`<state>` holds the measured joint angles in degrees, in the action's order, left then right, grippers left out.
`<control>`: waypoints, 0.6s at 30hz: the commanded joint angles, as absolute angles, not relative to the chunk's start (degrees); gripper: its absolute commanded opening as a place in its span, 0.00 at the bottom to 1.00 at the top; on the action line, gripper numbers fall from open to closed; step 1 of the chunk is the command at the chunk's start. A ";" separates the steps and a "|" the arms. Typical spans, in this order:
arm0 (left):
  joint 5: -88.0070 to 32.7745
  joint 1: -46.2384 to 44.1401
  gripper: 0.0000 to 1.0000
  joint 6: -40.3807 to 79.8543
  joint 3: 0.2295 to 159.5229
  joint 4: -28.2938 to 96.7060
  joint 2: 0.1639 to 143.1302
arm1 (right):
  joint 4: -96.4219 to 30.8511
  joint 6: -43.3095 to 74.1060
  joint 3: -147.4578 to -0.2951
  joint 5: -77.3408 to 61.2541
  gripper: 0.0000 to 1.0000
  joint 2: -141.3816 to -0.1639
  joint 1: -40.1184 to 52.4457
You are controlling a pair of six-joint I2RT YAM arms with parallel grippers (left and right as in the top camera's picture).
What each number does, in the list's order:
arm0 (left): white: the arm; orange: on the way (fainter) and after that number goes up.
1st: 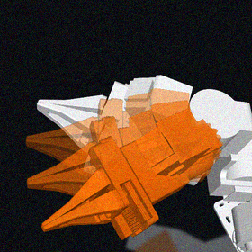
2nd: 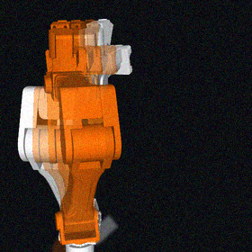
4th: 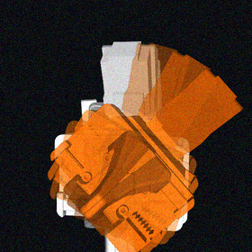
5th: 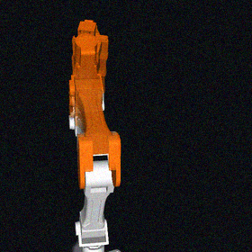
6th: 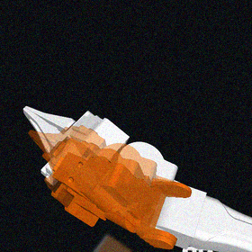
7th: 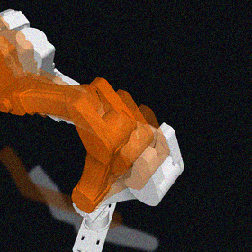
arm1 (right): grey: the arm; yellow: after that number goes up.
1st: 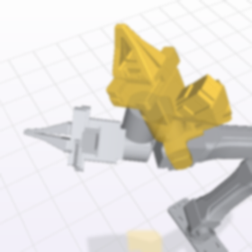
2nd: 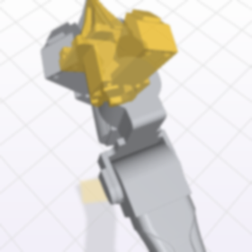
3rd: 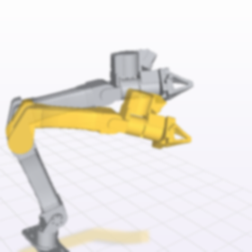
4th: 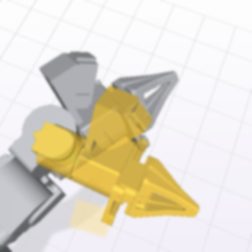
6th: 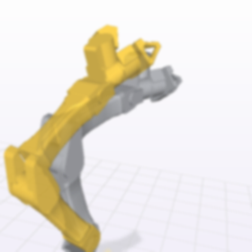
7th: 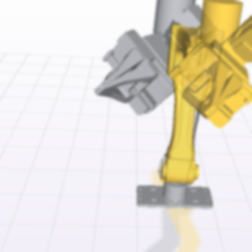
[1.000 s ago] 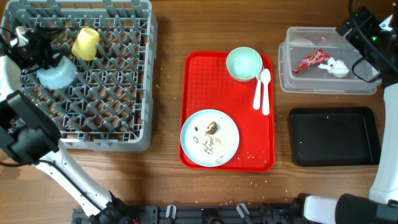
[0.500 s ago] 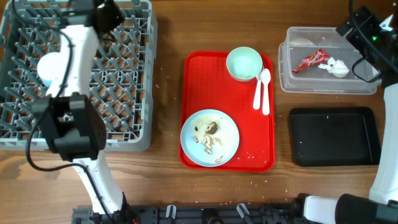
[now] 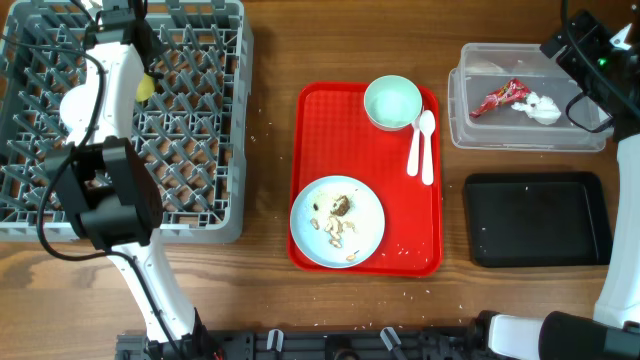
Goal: Sort waste into correct bins and load items into the dishwasher rack
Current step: 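Return the left gripper to the tray and grasp the green bowl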
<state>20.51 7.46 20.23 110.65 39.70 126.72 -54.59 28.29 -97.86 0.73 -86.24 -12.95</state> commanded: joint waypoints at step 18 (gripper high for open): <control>-21.91 2.61 0.04 12.88 109.80 47.13 113.58 | -54.48 28.67 -98.00 1.67 1.00 -85.93 -13.15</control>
